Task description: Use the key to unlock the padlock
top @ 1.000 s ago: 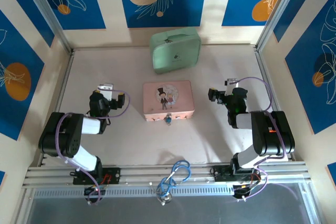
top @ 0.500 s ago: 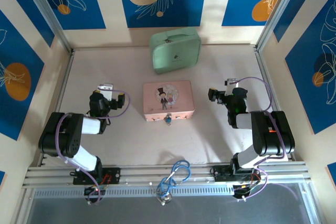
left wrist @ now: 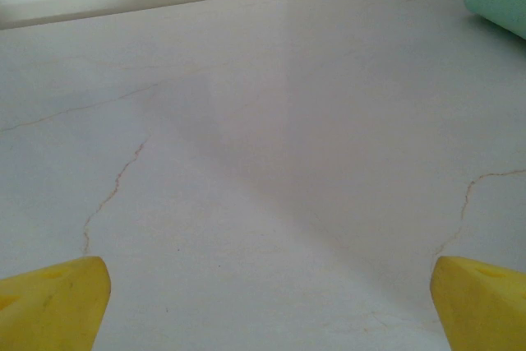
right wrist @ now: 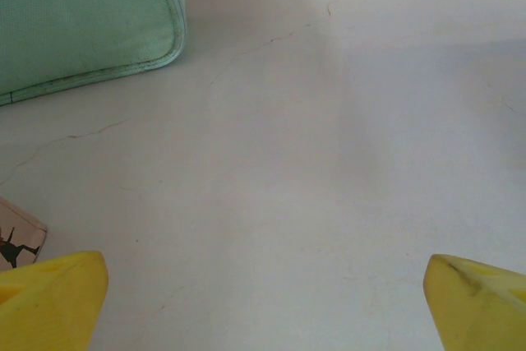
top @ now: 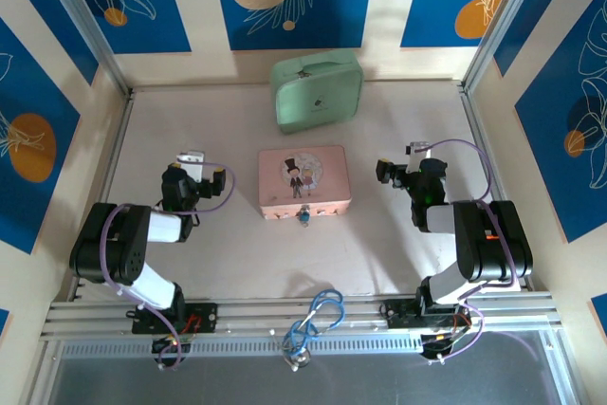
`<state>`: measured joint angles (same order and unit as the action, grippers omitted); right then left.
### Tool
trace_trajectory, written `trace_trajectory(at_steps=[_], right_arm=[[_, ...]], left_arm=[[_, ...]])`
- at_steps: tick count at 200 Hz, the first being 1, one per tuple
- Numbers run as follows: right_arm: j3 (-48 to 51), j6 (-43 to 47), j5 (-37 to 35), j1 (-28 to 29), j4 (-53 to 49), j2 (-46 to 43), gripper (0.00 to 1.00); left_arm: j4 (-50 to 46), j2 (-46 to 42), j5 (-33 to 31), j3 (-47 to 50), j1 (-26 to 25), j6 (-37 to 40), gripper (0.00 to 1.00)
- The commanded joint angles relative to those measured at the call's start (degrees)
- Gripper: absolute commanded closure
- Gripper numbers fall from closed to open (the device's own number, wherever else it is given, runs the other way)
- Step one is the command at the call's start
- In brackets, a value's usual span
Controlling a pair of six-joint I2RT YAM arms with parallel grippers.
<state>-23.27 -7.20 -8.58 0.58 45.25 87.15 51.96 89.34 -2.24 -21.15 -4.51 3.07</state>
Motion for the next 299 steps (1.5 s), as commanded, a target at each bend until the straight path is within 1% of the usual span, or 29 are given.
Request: trace_trajectory(at_steps=[1, 9, 17, 24, 30, 35, 39, 47, 53, 60, 66, 76, 89, 104, 118, 121, 128, 132, 137, 149, 165, 173, 180, 195, 206, 224, 246, 274, 299], right_arm=[[-3.06, -2.24, -12.80, 1.69, -7.51, -5.64, 0.01], [-6.80, -3.53, -16.72, 2.37, -18.54, -11.42, 0.01], [-12.16, -11.03, -19.16, 2.29, -32.82, -17.60, 0.01], [-17.50, -18.81, -17.83, 1.45, -45.89, -22.00, 0.01], [-20.55, -23.95, -15.01, 0.58, -53.62, -24.84, 0.01], [-21.83, -27.08, -13.12, 0.04, -57.31, -26.67, 0.01], [-21.91, -30.70, -13.08, -0.05, -59.53, -28.01, 0.01], [-19.44, -41.83, -13.67, -0.14, -62.66, -30.31, 0.01], [-16.30, -46.38, -6.78, -1.60, -61.30, -32.12, 0.01], [-12.08, -47.07, 2.09, -2.67, -55.73, -33.67, 0.00], [-10.91, -47.09, 4.42, -2.02, -55.31, -34.21, 0.00], [-13.66, -47.26, -1.52, 3.17, -62.65, -33.23, 0.00], [-20.76, -44.62, -8.68, 10.64, -72.31, -29.48, 0.00], [-30.23, -42.21, -14.60, 18.69, -83.11, -24.29, 0.00], [-37.71, -41.17, -17.09, 25.03, -91.17, -19.61, 0.00], [-39.06, -41.08, -17.47, 26.55, -92.63, -18.63, 0.02], [-41.41, -40.73, -18.31, 29.72, -95.07, -16.96, 0.11], [-42.24, -40.76, -19.02, 31.70, -95.87, -16.49, 0.15], [-42.70, -40.90, -20.25, 34.46, -96.35, -16.24, 0.16], [-42.03, -42.00, -25.09, 41.82, -95.33, -17.53, 0.15], [-37.88, -42.88, -31.29, 51.15, -89.47, -21.19, 0.12], [-35.42, -43.04, -31.98, 54.52, -85.85, -23.14, 0.10], [-33.34, -43.28, -31.01, 56.12, -82.67, -24.40, 0.10], [-30.39, -45.39, -26.08, 56.53, -78.75, -25.38, 0.12], [-29.67, -45.94, -23.22, 56.23, -77.97, -24.47, 0.15], [-29.99, -46.05, -18.12, 54.96, -78.43, -21.03, 0.19], [-30.32, -45.79, -12.38, 54.07, -77.46, -16.22, 0.24], [-31.91, -46.12, -11.07, 55.40, -77.10, -10.11, 0.30], [-33.04, -46.57, -11.70, 55.52, -76.74, -4.70, 0.32]], left_arm=[[-10.28, -4.25, -4.37, -4.63, 0.64, -2.04, 0.01], [-24.12, -7.64, -5.80, -11.28, 0.73, -2.39, 0.01], [-32.80, -9.79, -8.42, -17.38, 0.73, -3.89, 0.00], [-37.47, -11.71, -9.91, -21.64, 1.02, -6.79, 0.00], [-41.16, -13.18, -9.76, -24.94, 1.17, -9.19, 0.00], [-44.46, -13.98, -9.40, -27.99, 1.17, -10.61, 0.01], [-47.27, -14.45, -8.79, -30.57, 1.17, -12.03, 0.03], [-52.98, -15.07, -8.22, -35.71, 0.92, -15.31, 0.09], [-56.87, -15.42, -8.30, -38.93, 0.55, -18.25, 0.11], [-60.53, -15.80, -7.64, -41.65, 0.03, -21.57, 0.12], [-63.11, -16.23, -6.48, -43.18, -0.61, -24.14, 0.14], [-66.11, -17.20, -4.62, -43.86, -2.29, -27.81, 0.16], [-68.51, -18.89, -3.06, -42.33, -5.62, -31.03, 0.18], [-69.22, -21.14, -4.11, -38.30, -12.69, -32.57, 0.19], [-70.23, -22.57, -8.59, -35.02, -20.92, -33.35, 0.18], [-70.61, -22.74, -9.37, -34.63, -22.55, -33.57, 0.18], [-71.43, -23.09, -10.45, -33.69, -25.89, -34.59, 0.18], [-71.71, -23.26, -10.63, -33.16, -27.46, -35.57, 0.18], [-71.86, -23.54, -10.54, -32.33, -29.04, -36.97, 0.18], [-71.65, -24.25, -9.55, -30.18, -32.00, -41.11, 0.18], [-70.52, -24.74, -7.95, -27.60, -35.10, -45.66, 0.18], [-70.10, -24.61, -7.25, -26.93, -36.35, -47.19, 0.18], [-70.03, -24.42, -6.94, -26.53, -37.56, -48.33, 0.19], [-70.03, -23.80, -6.92, -25.96, -39.88, -50.38, 0.18], [-69.49, -23.24, -5.84, -25.38, -41.00, -52.19, 0.17], [-68.60, -21.41, -3.48, -24.55, -42.19, -55.50, 0.18], [-66.77, -19.07, -2.20, -23.19, -43.66, -59.54, 0.18], [-62.21, -17.60, -1.83, -20.01, -44.13, -64.82, 0.18], [-61.15, -16.28, -2.86, -19.82, -44.05, -65.79, 0.18]])
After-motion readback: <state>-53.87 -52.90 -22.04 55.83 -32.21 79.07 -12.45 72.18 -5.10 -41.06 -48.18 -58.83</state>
